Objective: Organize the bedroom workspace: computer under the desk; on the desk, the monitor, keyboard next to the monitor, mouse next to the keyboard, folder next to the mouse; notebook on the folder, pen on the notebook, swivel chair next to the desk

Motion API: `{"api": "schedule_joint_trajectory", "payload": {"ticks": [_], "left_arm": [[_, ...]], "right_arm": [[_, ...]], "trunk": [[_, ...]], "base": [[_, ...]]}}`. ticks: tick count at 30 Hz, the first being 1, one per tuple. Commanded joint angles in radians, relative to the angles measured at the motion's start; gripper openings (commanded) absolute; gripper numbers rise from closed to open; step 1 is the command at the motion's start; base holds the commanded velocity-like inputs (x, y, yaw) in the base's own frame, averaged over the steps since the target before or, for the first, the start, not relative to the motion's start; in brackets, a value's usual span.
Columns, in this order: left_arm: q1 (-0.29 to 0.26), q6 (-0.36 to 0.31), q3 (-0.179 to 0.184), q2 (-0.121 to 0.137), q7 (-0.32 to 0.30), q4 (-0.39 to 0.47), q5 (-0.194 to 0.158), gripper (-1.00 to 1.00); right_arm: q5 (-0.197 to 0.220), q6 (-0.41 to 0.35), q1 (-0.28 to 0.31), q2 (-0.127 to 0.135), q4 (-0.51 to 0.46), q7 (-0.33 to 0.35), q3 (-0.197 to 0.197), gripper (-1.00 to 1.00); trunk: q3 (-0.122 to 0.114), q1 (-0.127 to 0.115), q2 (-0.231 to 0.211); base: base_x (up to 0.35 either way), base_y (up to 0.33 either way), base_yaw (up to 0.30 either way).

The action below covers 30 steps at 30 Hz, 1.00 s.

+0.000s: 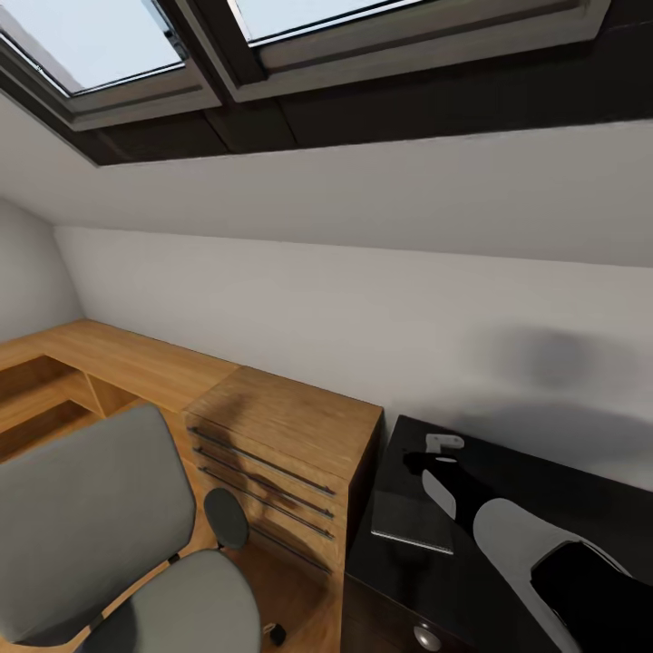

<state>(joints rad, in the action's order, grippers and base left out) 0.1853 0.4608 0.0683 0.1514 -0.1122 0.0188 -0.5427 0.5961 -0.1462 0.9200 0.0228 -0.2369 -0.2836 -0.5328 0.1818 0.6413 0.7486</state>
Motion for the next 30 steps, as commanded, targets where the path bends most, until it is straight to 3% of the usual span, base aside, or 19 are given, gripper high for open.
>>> {"api": "schedule_joint_trajectory", "payload": {"ticks": [1,12,30], "left_arm": [[0.000,0.002,0.007,0.000,-0.005,0.001,-0.011,1.00],[0.000,0.001,0.007,0.001,-0.004,0.001,-0.011,1.00],[0.000,0.001,0.007,0.003,-0.003,0.001,-0.011,1.00]], "right_arm": [[0.006,-0.007,0.000,0.001,-0.002,-0.007,-0.008,1.00],[0.029,-0.007,0.000,0.003,0.014,-0.005,-0.009,1.00],[0.033,-0.007,0.000,0.005,0.016,-0.005,-0.010,1.00]], "trunk": [[0.005,0.004,0.008],[0.039,0.046,0.085],[0.095,0.115,0.211]], "base": [[0.000,0.000,0.000],[0.000,0.000,0.000],[0.000,0.000,0.000]]}}
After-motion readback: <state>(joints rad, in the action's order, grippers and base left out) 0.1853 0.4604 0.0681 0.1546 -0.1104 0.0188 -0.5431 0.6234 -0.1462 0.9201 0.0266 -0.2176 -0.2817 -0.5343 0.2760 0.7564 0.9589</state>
